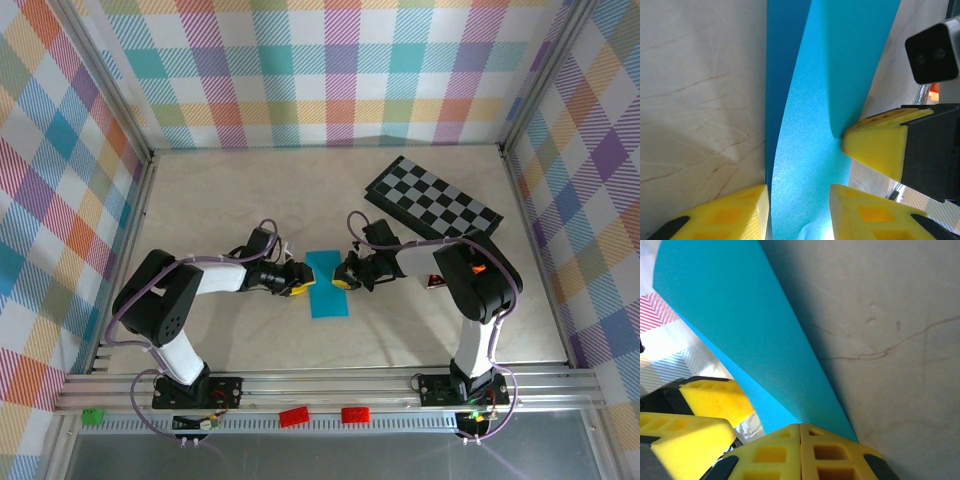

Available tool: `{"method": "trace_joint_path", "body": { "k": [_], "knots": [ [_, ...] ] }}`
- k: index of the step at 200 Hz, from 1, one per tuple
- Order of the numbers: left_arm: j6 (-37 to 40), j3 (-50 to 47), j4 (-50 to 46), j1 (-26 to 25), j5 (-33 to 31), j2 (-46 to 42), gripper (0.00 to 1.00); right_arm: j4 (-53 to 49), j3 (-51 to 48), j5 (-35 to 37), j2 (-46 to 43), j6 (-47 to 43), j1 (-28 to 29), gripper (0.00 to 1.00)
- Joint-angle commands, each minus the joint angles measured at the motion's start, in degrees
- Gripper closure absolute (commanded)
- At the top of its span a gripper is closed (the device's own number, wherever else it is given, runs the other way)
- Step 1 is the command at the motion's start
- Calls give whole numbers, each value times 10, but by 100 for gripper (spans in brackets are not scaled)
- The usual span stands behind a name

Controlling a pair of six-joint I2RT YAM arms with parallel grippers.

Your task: Fold a paper plane with a square sheet of paper (pick it up from the middle)

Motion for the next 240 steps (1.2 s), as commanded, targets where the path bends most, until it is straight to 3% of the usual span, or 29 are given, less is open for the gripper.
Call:
{"method": "trace_joint_path", "body": {
  "k": [1, 67, 101, 132, 170, 196, 221, 240],
  "knots": [
    [-7, 14, 12, -10, 10, 11, 65, -36, -31, 45, 7, 15, -7, 93],
    [-11, 17, 9, -12, 4, 1, 70, -12, -42, 44, 5, 30, -8, 93],
    [-7, 18, -3, -12, 2, -7, 81, 25, -54, 33, -3, 30, -8, 90],
    [-36, 20, 28, -12, 20, -3, 91, 128, -88, 27, -51, 10, -9, 81],
    [-44, 32, 10, -12, 15, -32, 94, 31, -74, 81, -159, -138, -8, 60],
    [-32, 47, -21, -12, 14, -43, 95, 71, -124, 93, -226, -217, -1, 46],
    [-17, 55, -51, -11, 2, -50, 95, 62, -157, 150, -282, -313, 51, 44],
    [-15, 59, -57, -10, 1, -47, 95, 56, -175, 246, -310, -393, 122, 45]
  ]
}}
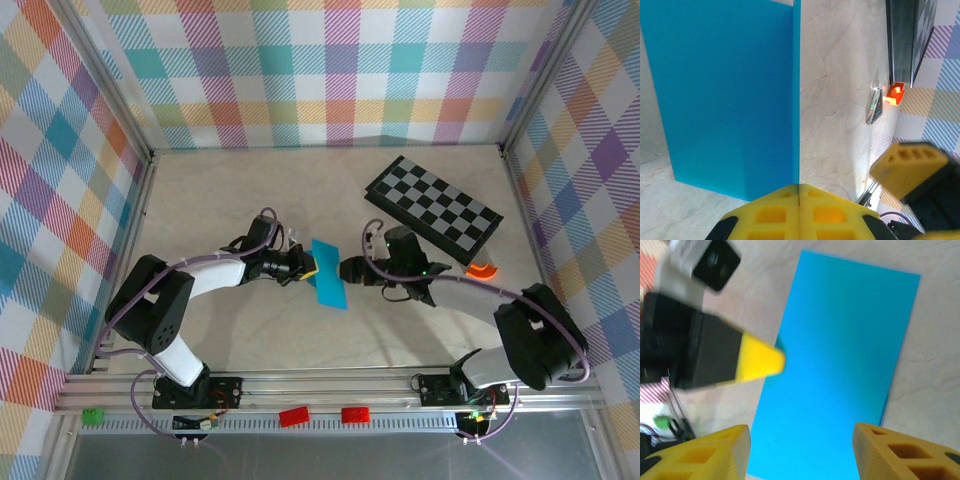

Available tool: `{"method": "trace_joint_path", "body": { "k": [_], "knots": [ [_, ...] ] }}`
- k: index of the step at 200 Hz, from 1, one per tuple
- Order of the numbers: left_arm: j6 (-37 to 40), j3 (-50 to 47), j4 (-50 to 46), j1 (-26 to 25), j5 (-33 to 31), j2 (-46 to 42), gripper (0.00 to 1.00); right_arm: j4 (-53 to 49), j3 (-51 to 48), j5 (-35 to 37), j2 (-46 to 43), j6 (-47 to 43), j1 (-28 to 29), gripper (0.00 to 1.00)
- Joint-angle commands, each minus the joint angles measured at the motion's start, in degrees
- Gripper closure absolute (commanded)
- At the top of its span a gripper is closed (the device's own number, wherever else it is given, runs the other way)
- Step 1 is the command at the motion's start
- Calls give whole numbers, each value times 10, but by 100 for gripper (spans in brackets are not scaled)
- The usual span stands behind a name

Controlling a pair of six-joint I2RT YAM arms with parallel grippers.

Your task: Fold a paper plane with a square sheet of paper (pick it up from the middle)

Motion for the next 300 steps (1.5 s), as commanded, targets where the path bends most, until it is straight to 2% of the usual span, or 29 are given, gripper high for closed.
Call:
{"method": "trace_joint_path", "body": {
  "k": [1, 46, 73, 118, 142, 176, 211, 300],
  "knots": [
    [11, 15, -37, -4, -3, -9, 95, -9, -24, 108, -28, -145, 68, 45],
    [14, 26, -45, -4, 0, -7, 95, 70, -57, 268, -25, -258, 195, 46],
    [19, 28, -51, -4, -4, -6, 95, 90, -41, 341, 15, -326, 253, 40],
    [21, 27, -56, -4, -3, -4, 95, 130, -15, 457, 93, -387, 299, 38],
    [22, 28, -56, -4, -3, -2, 95, 145, -5, 509, 107, -396, 314, 45],
    [23, 26, -56, -4, -3, -1, 94, 133, -8, 535, 106, -388, 316, 55],
    [18, 22, -52, -4, -6, -2, 95, 128, -16, 518, 88, -382, 317, 67],
    [15, 21, -47, -5, -4, 2, 94, 131, -22, 495, 79, -331, 317, 72]
  ]
}}
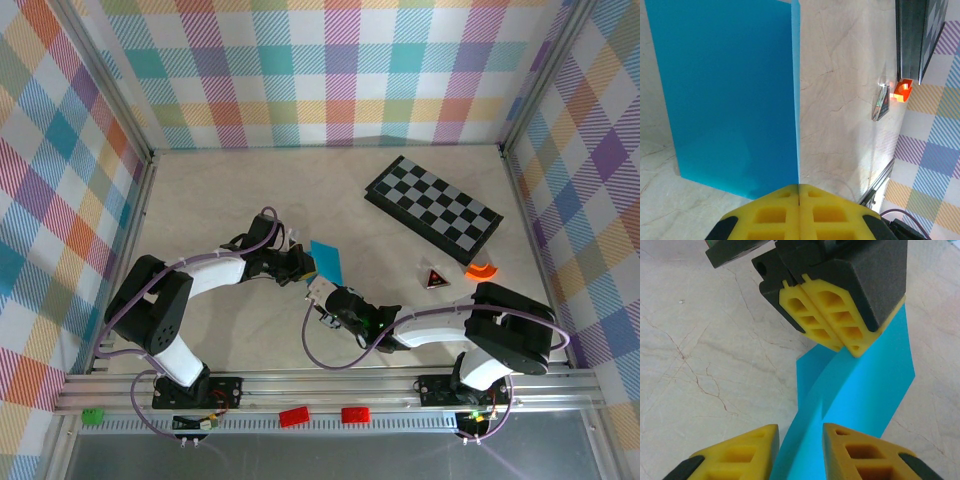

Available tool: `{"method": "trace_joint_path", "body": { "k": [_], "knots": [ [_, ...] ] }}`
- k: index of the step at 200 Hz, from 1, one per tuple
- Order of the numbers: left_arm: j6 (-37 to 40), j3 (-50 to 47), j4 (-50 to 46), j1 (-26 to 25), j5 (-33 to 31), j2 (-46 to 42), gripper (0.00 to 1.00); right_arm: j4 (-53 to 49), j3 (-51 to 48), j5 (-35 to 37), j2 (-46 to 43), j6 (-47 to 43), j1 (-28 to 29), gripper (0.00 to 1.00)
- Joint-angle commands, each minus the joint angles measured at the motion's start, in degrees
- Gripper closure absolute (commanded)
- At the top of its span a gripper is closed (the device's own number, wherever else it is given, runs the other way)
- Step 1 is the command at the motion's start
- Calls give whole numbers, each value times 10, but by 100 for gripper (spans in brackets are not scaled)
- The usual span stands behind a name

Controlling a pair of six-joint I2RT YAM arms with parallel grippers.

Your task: Fold a paper plane with a square sheet of paper (pick it up from the middle)

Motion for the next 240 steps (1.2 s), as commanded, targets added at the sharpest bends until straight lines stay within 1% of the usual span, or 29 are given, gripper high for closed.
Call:
{"method": "trace_joint_path", "body": {
  "k": [1, 51, 81, 105, 136, 202, 225, 240],
  "knots": [
    [2, 6, -6, -5, -2, 2, 94, 11, -4, -11, -11, 28, 3, 72],
    [5, 5, -9, -5, -3, 1, 95, 14, -14, -12, -21, 47, 3, 72],
    [4, 4, -7, -5, -4, 3, 95, 16, -19, -20, -26, 55, 3, 74],
    [2, 1, -3, -5, -3, 3, 95, 20, -18, -24, -25, 60, 3, 74],
    [5, 1, -5, -5, -1, 0, 95, 27, -16, -20, -20, 73, 3, 71],
    [5, -4, -7, -5, -3, -6, 95, 14, 0, -24, -9, 81, 3, 80],
    [5, -3, -9, -5, -5, -5, 95, 12, -2, -37, -15, 85, 2, 81],
    [5, -2, -8, -5, -5, -4, 94, 9, -2, -48, -18, 86, 2, 86]
  ]
}}
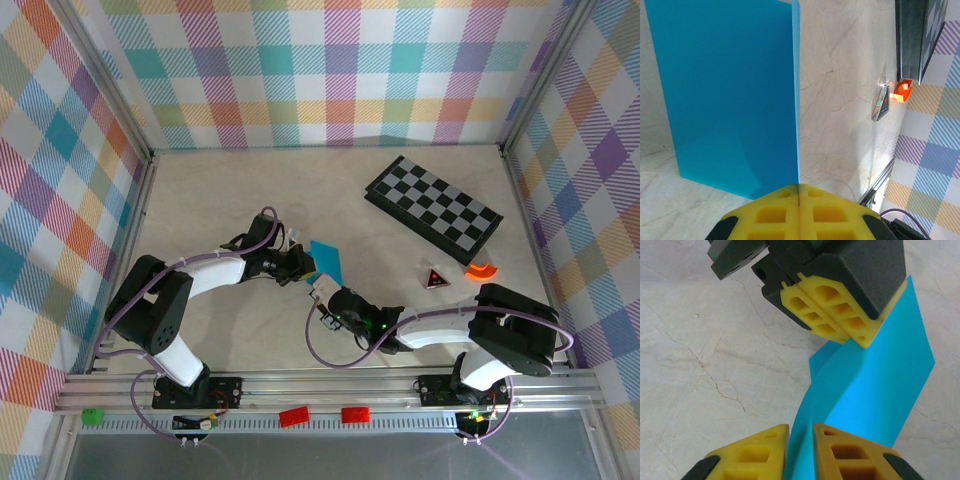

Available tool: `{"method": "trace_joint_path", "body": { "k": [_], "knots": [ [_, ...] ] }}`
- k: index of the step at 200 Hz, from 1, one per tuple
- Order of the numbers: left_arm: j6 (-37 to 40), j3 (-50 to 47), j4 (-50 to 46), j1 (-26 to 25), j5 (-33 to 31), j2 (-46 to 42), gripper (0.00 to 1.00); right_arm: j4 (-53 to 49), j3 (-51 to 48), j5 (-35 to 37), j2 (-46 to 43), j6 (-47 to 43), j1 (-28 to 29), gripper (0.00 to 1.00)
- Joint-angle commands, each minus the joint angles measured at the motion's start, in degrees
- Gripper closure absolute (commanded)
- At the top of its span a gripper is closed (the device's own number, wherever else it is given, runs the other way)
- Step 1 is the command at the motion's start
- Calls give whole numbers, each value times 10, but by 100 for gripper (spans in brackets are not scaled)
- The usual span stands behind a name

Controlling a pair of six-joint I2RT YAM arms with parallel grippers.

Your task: Fold a paper plane with a square sheet of paper (pick it up from the middle)

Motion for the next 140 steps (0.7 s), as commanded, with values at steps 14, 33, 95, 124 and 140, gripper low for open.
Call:
{"method": "trace_joint_path", "body": {
  "k": [14, 33, 95, 124, 140],
  "knots": [
    [4, -2, -9, -5, -7, -4, 94, -4, 13, -28, -6, 18, 2, 91],
    [5, -4, -13, -5, -18, -12, 92, -18, 19, -34, -5, 26, 2, 94],
    [37, 5, -98, -1, -95, -52, 56, -57, 39, -138, -12, 96, -32, 96],
    [63, 17, -170, 5, -179, -91, 44, -91, 55, -285, -10, 176, -92, 95],
    [71, 23, -193, 14, -185, -101, 44, -94, 64, -376, 5, 217, -133, 95]
  ]
}}
